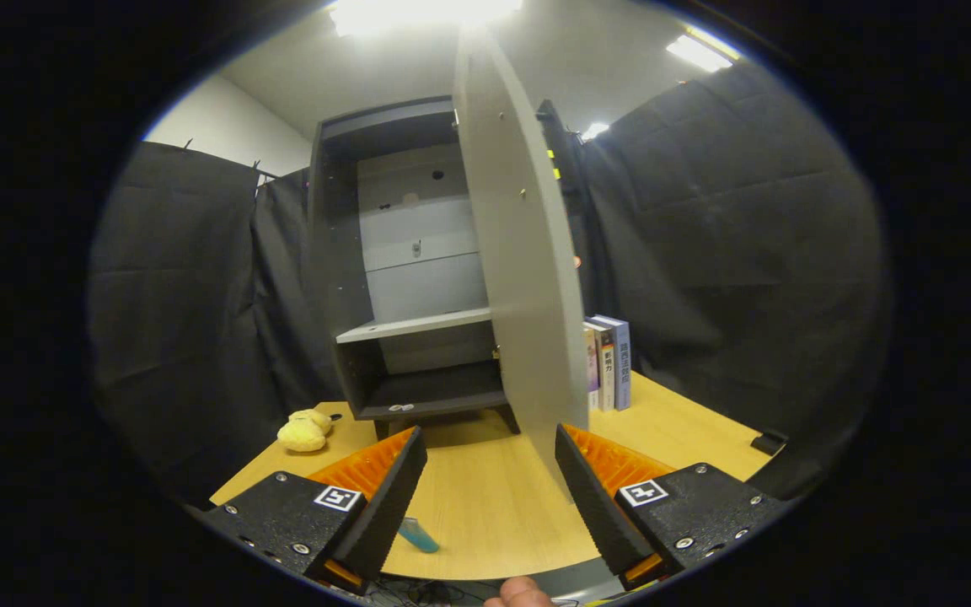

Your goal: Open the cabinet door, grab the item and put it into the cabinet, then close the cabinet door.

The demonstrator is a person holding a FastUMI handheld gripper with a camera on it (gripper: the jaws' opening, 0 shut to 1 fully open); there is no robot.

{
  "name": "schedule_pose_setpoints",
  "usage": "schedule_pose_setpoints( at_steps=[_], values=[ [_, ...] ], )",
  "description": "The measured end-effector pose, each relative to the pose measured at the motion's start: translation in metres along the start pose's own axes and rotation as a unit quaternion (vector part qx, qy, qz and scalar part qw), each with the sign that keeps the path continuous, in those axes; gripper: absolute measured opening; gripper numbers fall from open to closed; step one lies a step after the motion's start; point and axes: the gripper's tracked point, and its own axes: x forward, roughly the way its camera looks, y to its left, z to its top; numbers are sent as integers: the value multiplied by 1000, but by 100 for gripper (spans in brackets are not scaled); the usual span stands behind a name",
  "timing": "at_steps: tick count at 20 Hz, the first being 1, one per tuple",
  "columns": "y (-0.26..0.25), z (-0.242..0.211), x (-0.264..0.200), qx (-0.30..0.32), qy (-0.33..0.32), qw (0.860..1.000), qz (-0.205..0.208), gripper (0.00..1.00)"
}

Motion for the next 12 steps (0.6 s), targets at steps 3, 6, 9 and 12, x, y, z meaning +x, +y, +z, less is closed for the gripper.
schedule_pose_setpoints(
  at_steps=[3, 6, 9, 12],
  values=[
    [40, -45, 30, 18, 7, 1000, 19, 96],
    [70, -92, 62, 23, 27, 999, 28, 96],
    [81, -129, 79, 24, 39, 999, 23, 95],
    [85, -162, 86, 11, 51, 999, 15, 95]
  ],
)
